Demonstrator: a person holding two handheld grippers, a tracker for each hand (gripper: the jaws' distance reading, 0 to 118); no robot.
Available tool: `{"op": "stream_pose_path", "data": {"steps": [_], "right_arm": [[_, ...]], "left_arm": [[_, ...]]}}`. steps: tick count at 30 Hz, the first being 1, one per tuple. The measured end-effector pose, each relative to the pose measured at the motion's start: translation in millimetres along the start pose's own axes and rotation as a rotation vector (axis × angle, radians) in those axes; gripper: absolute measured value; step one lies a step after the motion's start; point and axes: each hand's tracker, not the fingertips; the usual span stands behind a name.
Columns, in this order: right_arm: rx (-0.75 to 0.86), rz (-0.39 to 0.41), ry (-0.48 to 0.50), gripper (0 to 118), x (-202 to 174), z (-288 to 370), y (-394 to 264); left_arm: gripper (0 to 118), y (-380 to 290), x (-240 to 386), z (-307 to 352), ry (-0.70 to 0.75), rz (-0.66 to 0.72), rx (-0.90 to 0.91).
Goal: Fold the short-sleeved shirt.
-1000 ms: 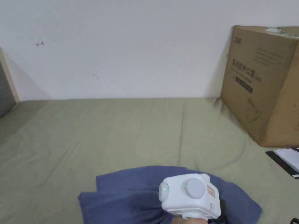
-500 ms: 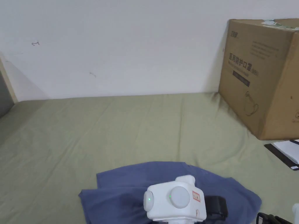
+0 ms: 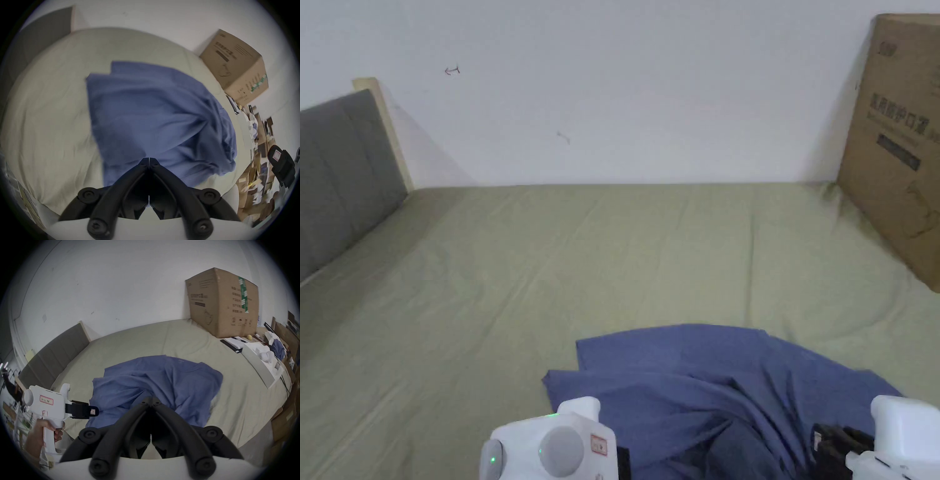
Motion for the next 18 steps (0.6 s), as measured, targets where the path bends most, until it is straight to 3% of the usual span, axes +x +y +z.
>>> {"op": "stream_pose_path", "data": {"steps": [7,8,9,10,11,12,18], "right_arm": [[-0.061,0.042,0.029,0,-19,-27,2],[-0.068,0.045,0.027,0,-20,-31,3],[-0.073,0.050,0.023,0,-21,-34,5],[-0.079,0.052,0.019,0,-22,-38,6],[-0.083,0.053,0.017,0,-22,-43,7],[-0.089,0.053,0.016,0,-21,-47,8],[-0.141,0.053,0.004,0,-21,-74,8]], "left_arm": [[0,26,-43,-3,0.006,0.099,-0.002],[9,35,-49,-4,0.013,0.101,-0.006],[32,45,-53,-4,0.010,0.099,-0.006],[64,58,-54,-5,0.030,0.093,0.000],[104,72,-57,-5,0.067,0.065,0.006],[116,82,-62,-6,0.092,0.051,0.027],[116,152,-80,-22,0.152,-0.047,0.113]]}}
